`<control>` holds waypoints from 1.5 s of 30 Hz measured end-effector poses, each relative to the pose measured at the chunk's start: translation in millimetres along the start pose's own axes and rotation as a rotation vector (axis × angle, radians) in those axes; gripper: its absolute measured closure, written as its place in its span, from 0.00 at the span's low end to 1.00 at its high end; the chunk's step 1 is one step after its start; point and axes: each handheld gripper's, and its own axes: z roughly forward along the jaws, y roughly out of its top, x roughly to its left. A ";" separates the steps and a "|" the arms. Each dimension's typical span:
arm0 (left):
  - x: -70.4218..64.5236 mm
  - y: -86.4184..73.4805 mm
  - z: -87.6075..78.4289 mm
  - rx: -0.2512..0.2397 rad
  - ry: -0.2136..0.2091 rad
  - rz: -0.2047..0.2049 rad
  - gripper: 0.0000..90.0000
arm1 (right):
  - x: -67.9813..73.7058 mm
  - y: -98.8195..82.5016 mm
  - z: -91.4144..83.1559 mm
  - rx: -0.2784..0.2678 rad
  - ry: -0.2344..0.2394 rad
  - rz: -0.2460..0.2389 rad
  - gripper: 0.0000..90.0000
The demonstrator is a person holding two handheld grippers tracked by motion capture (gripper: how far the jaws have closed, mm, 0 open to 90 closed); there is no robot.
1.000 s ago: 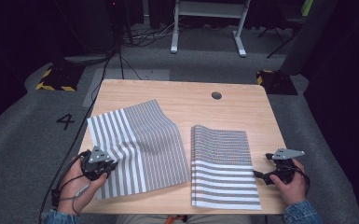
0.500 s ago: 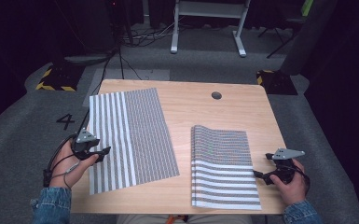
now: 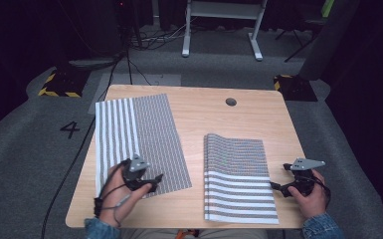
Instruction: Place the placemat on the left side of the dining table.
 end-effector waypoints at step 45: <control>-9.3 -28.2 4.4 0.122 0.032 0.091 0.94 | 0.0 0.0 0.1 -0.001 0.000 0.000 0.01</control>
